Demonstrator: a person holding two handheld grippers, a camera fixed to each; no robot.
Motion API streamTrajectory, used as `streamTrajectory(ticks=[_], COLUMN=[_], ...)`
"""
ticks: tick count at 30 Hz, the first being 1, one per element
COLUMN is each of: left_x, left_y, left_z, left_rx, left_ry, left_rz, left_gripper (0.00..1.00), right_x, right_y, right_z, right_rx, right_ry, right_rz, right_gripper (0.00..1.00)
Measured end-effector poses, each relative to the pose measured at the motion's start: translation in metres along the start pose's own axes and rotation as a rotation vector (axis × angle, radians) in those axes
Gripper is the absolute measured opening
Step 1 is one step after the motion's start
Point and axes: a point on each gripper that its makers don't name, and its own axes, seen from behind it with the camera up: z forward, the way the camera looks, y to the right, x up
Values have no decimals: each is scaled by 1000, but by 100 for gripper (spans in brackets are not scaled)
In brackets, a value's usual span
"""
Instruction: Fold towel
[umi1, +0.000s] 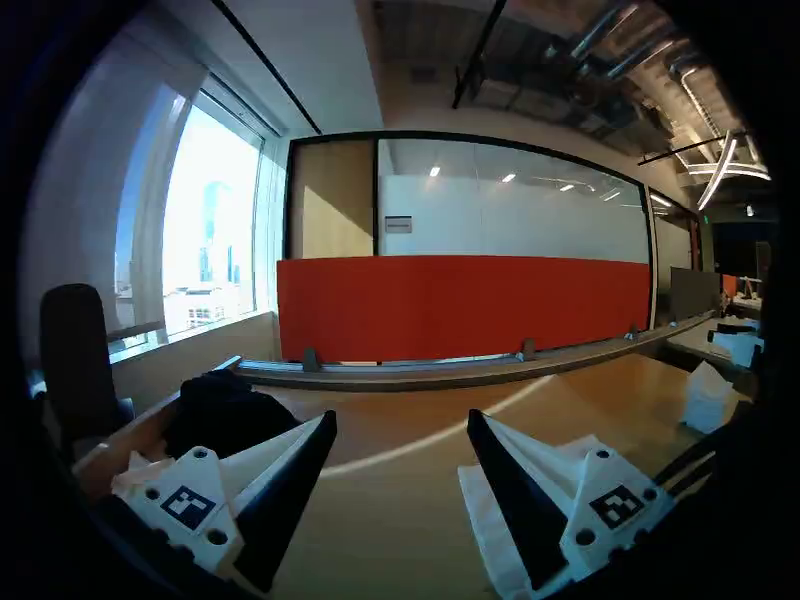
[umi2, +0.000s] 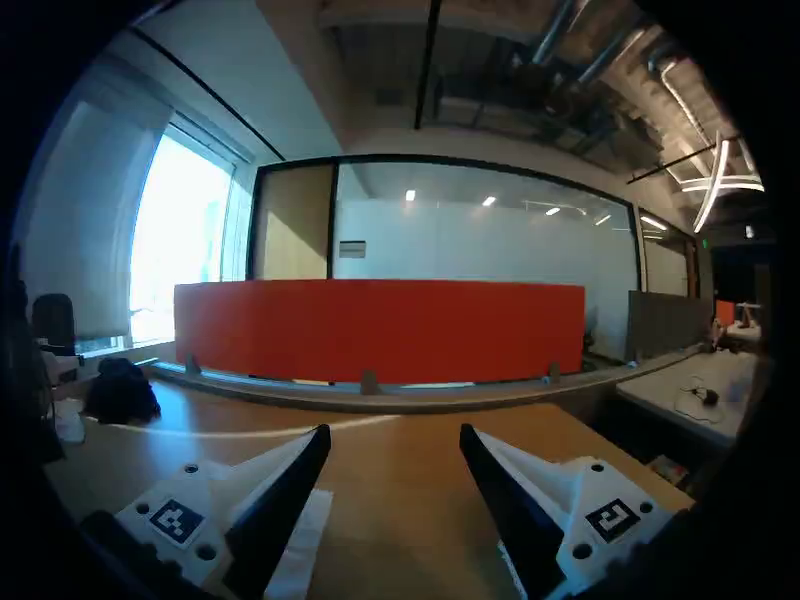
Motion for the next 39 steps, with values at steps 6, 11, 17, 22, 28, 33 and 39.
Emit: streamTrajectory(ticks=[6, 11, 17, 22, 28, 33, 39], left_x=[13, 12, 6, 0, -11, -26, -51], left_y=[9, 20, 42, 60, 73, 76, 84], left_z=[1, 3, 5, 1, -3, -4, -8], left_rx=[-27, -77, -186, -286, -363, -385, -414], left_ry=[-27, -72, -137, -189, -245, -283, -331], left_rz=[2, 29, 63, 87, 98, 103, 122], left_gripper=[97, 97, 97, 97, 97, 97, 97], right_x=[24, 32, 26, 17, 5, -10, -37], right_y=[-5, -14, -33, -53, -71, -80, -89], right_z=[0, 0, -3, -9, -15, -18, -25], right_rx=[5, 33, 122, 224, 325, 375, 419], right_ry=[-14, -44, -122, -198, -268, -312, -371], right_rz=[3, -11, -57, -94, -128, -171, -183], right_gripper=[100, 100, 100, 100, 100, 100, 100])
